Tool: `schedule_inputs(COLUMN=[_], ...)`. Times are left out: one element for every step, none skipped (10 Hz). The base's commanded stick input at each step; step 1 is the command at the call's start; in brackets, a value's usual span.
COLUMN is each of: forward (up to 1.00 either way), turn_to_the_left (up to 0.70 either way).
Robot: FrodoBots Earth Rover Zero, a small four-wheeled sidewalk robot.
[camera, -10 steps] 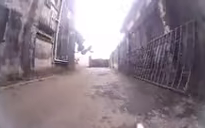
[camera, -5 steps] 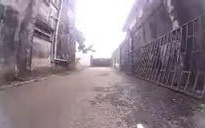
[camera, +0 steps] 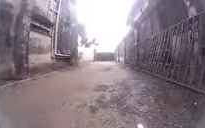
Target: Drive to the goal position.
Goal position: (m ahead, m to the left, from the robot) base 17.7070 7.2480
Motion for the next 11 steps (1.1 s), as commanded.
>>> schedule_inputs(forward=[0.7, 0.7, 0.7, 0.7, 0.7, 0.7, 0.7, 0.7, 0.7, 0.7, 0.7], turn_to_the_left=[0.0, 0.0, 0.0, 0.0, 0.0, 0.0, 0.0, 0.0, 0.0, 0.0, 0.0])
